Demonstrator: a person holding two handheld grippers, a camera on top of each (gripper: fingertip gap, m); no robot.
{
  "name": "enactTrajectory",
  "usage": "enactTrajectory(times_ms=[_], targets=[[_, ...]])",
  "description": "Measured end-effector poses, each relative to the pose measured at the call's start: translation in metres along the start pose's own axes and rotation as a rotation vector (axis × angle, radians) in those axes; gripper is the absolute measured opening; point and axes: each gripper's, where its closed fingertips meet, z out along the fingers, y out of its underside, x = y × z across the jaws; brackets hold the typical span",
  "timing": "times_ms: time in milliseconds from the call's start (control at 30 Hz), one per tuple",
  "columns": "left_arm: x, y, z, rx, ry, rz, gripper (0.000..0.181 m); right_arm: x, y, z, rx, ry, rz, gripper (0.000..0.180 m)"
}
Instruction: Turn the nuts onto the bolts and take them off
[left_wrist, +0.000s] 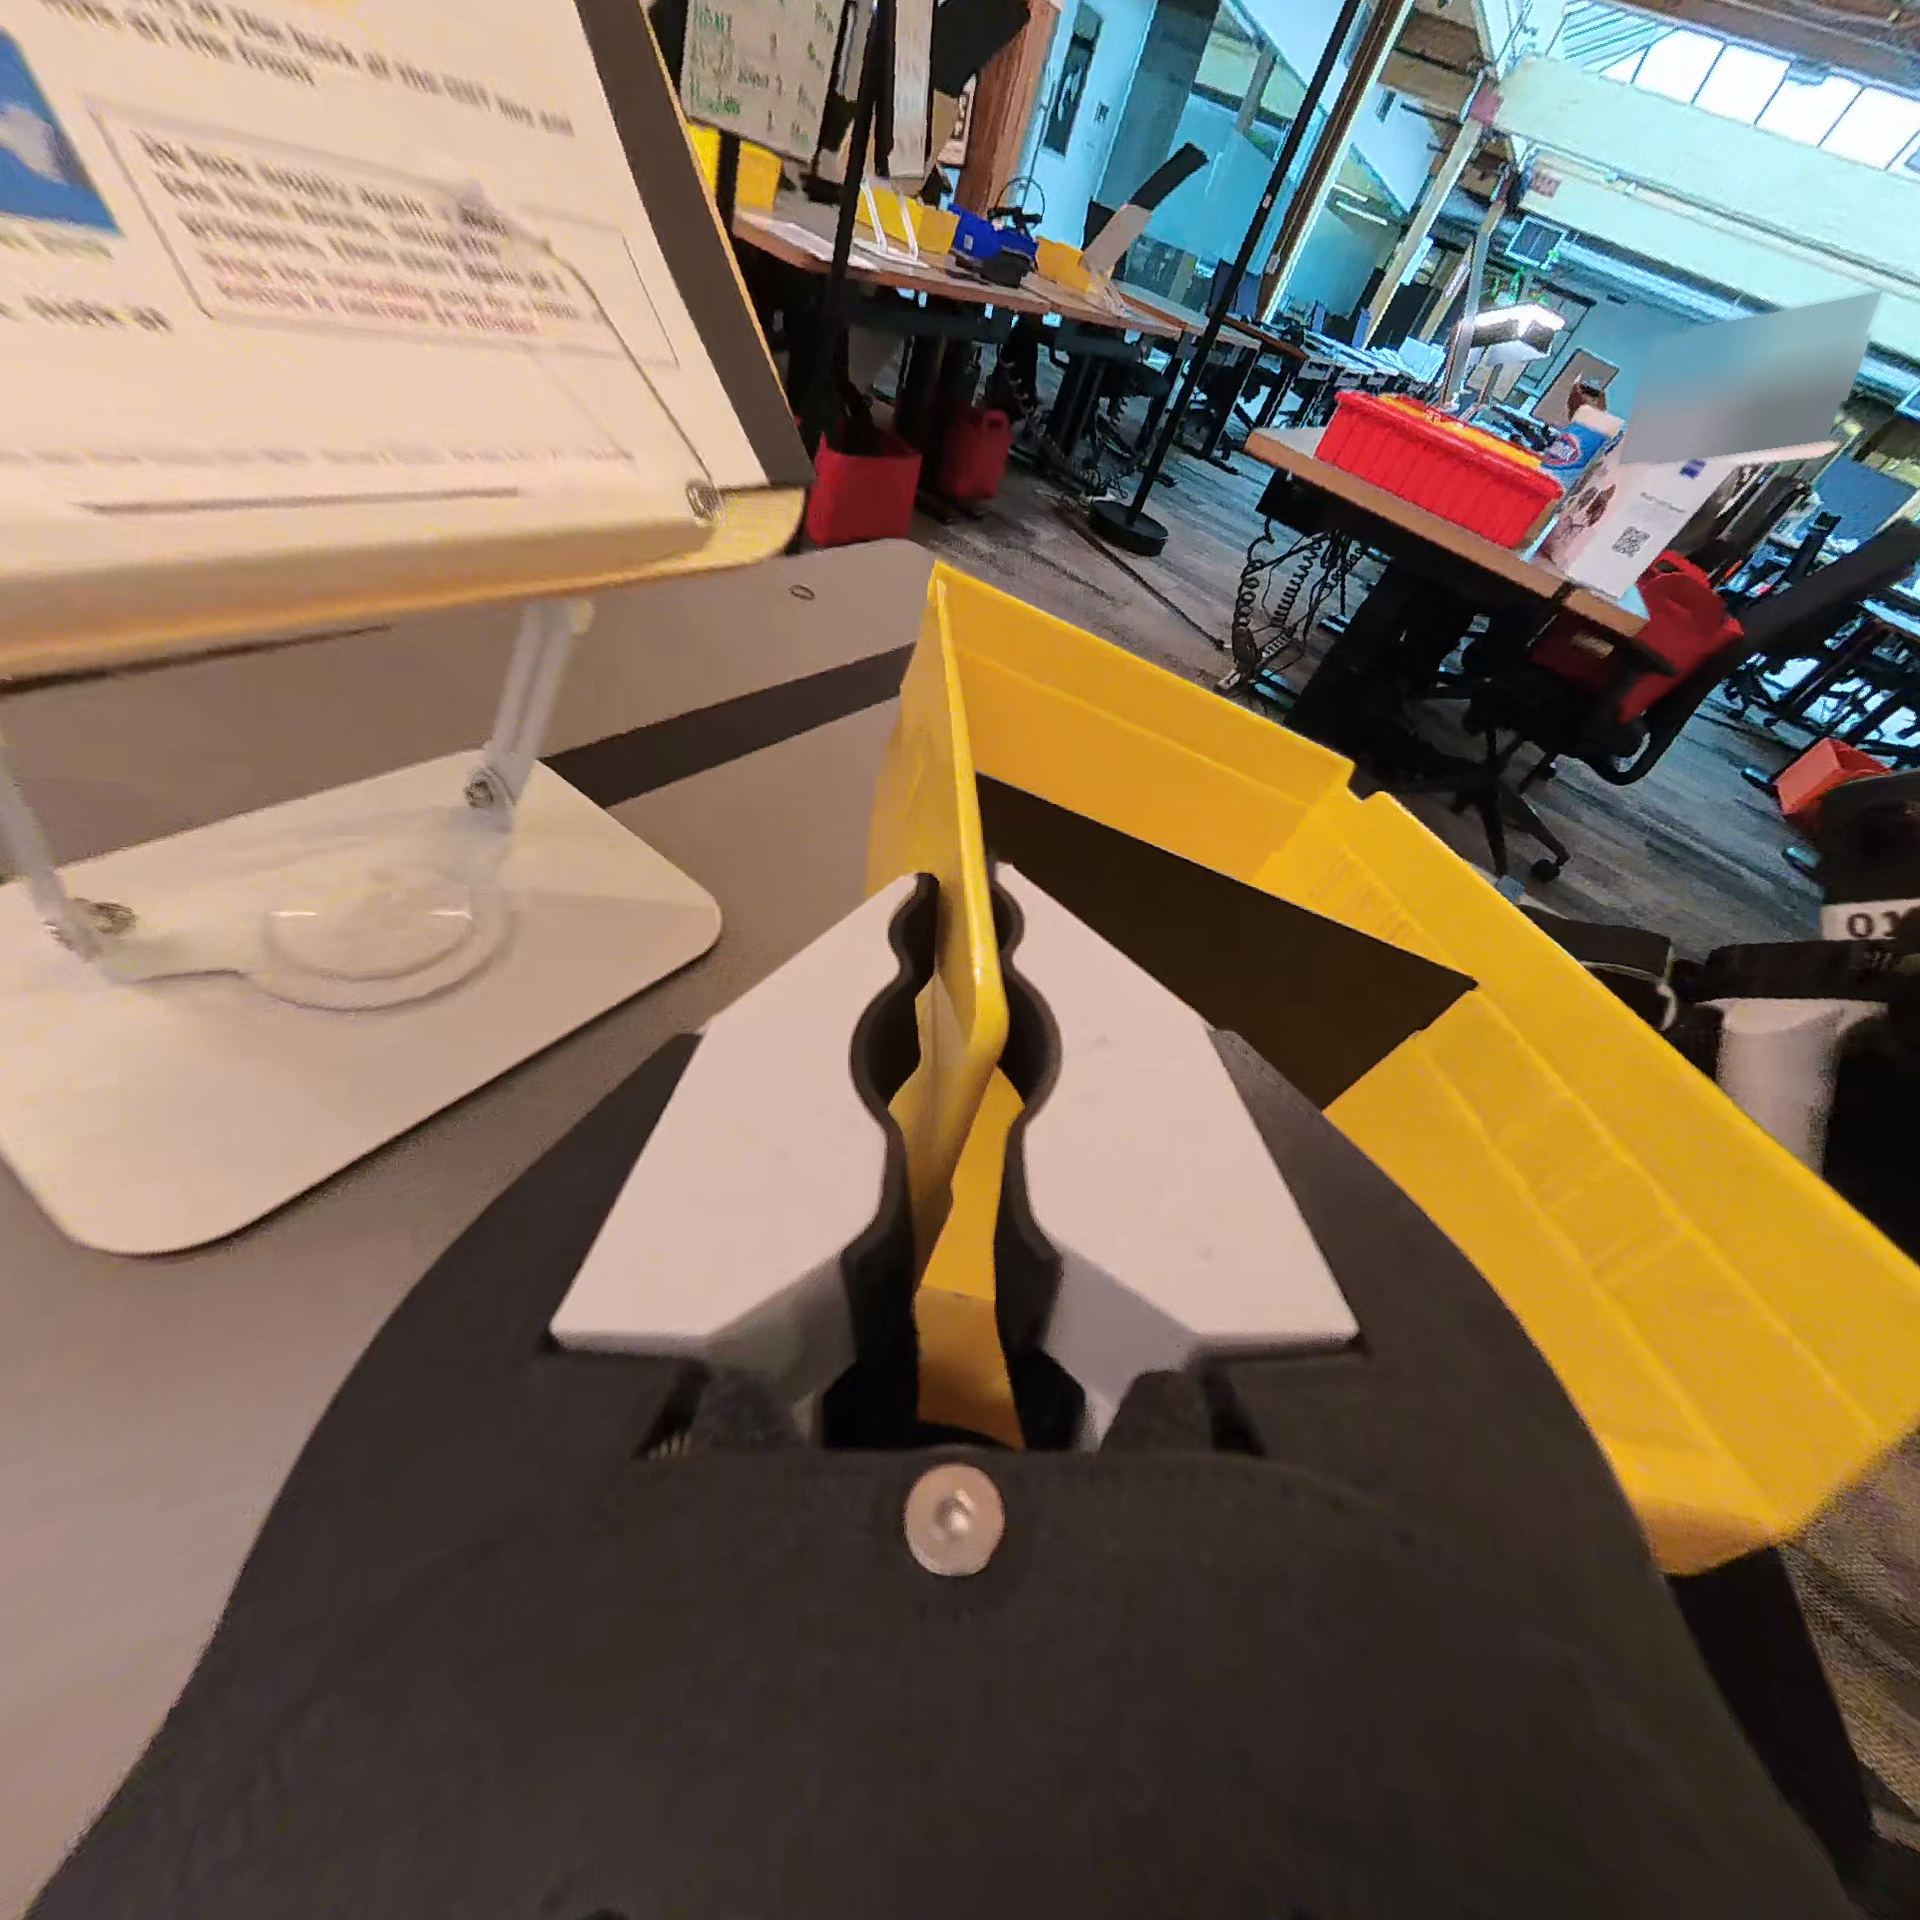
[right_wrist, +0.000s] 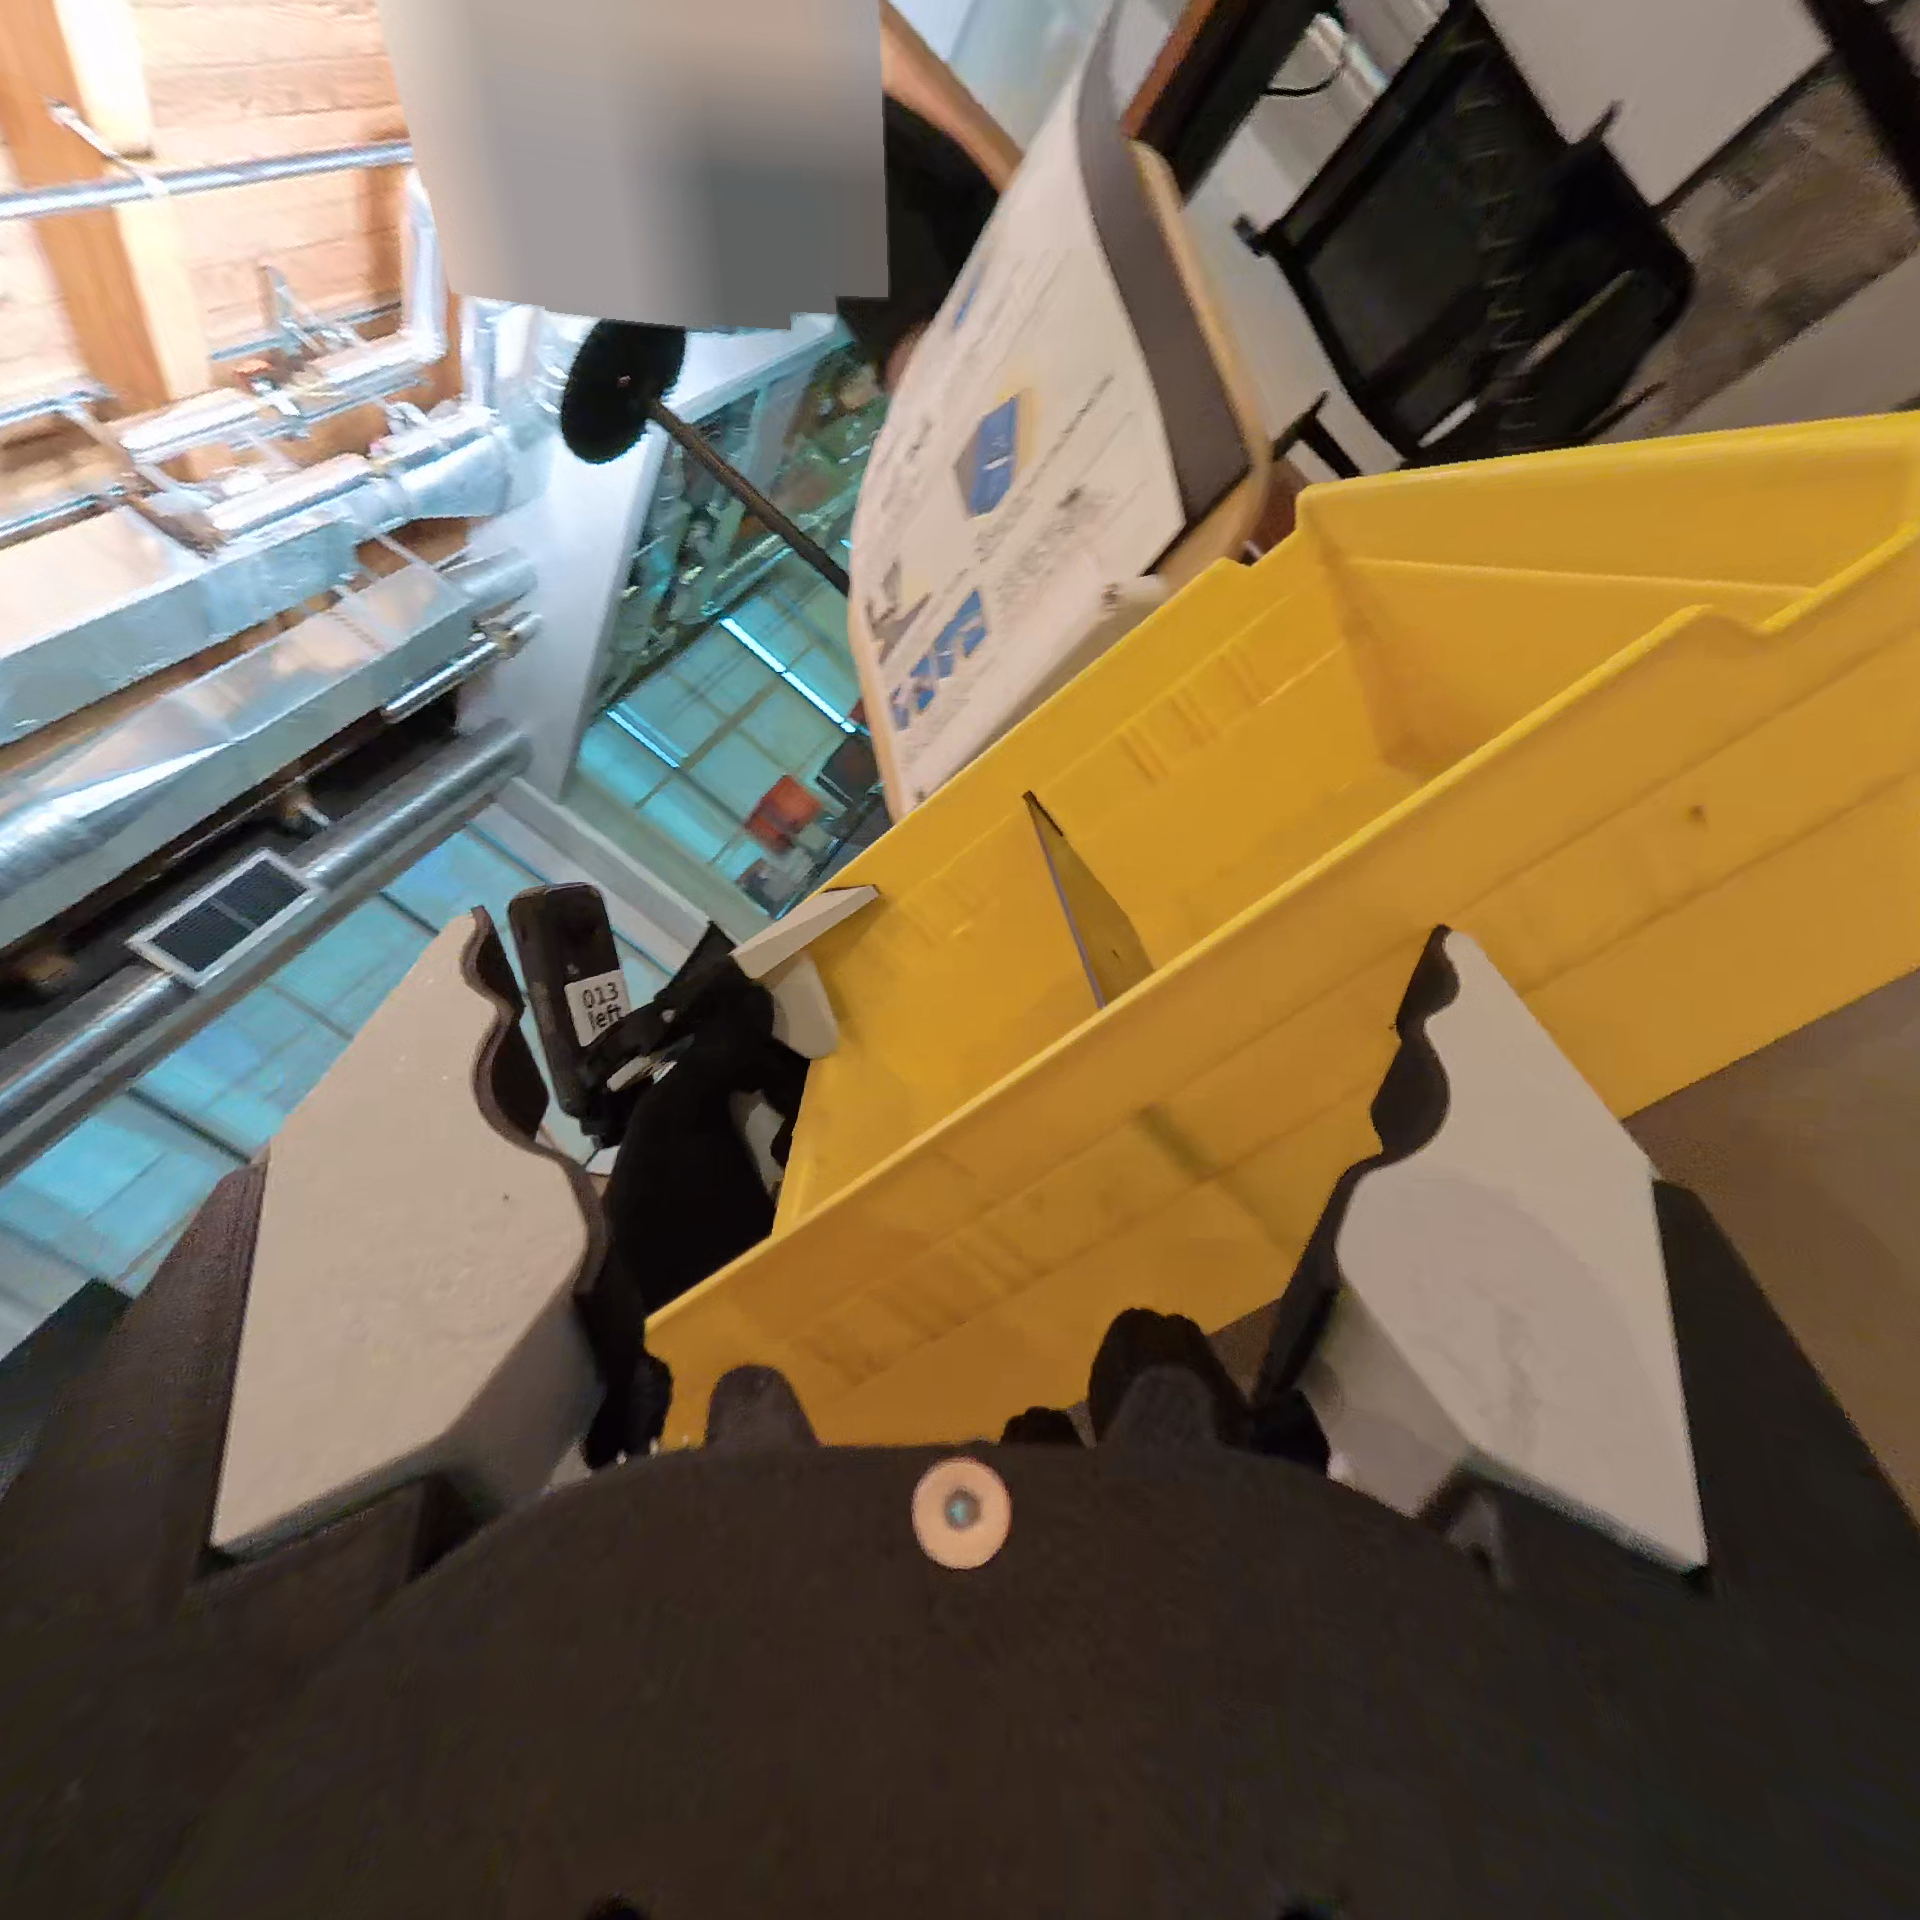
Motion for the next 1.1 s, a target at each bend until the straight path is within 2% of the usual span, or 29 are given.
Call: enactTrajectory(times_ms=[233,500,833,1100], targets=[[0.001,0.037,0.049,-0.047,-0.006,-0.066,0.007,0.058,-0.016,0.001,-0.007,0.126,0.004,0.159],[0.011,0.054,0.081,-0.053,0.023,-0.107,0.015,0.097,-0.045,0.014,-0.02,0.218,-0.086,0.159],[0.031,0.071,0.113,-0.112,0.117,-0.211,0.025,0.148,-0.069,0.03,-0.205,0.301,-0.207,0.152],[0.061,0.08,0.135,-0.132,0.213,-0.282,0.037,0.184,-0.097,0.036,-0.333,0.352,-0.308,0.137]])
